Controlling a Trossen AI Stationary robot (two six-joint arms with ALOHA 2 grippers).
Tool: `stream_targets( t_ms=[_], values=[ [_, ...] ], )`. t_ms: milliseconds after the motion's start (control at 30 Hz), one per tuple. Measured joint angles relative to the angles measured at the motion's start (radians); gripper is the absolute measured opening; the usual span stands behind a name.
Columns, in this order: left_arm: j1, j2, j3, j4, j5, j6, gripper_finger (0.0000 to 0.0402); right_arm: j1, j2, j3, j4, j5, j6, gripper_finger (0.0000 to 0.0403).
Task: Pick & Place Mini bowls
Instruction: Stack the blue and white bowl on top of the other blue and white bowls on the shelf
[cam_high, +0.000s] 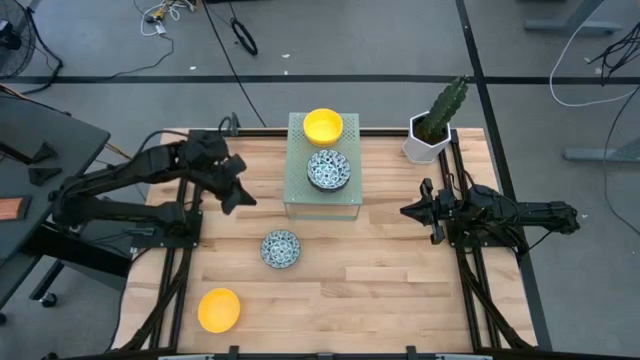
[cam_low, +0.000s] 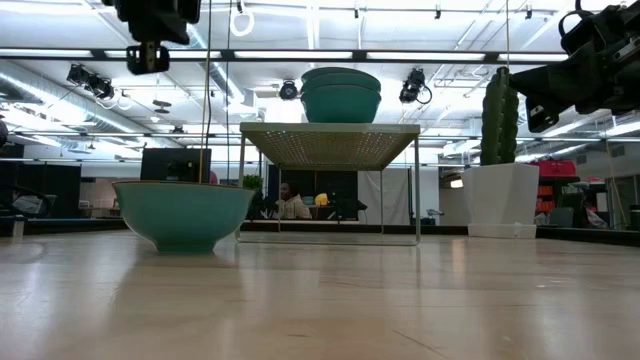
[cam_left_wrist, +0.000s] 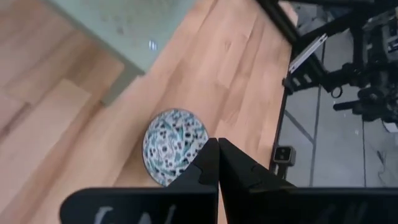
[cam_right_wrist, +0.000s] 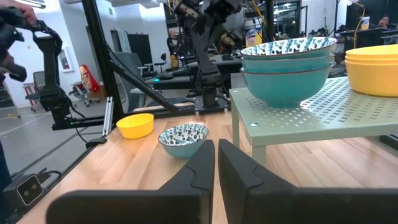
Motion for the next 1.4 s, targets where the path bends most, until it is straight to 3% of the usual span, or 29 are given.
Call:
stream_targets(
  t_ms=[300,733,967,1400],
  values=[
    [-0.053,0.026,-0.047,-0.037,-0.021,-0.083,0.0002,0.0,0.0,0.0,0.0,0.0,0.0,0.0027],
    [-0.171,0.171,-0.044,-0.062,-0.106,-0.17,0.0002,0.0,0.0,0.0,0.0,0.0,0.0,0.0027],
    [-0.268,0.273,0.026,-0.166,-0.213,-0.216,0.0002,0.0,0.0,0.0,0.0,0.0,0.0,0.0027],
    [-0.409,0.375,0.053,-0.187,-0.324,-0.45,0.0002,0.0,0.0,0.0,0.0,0.0,0.0,0.0027]
  ],
)
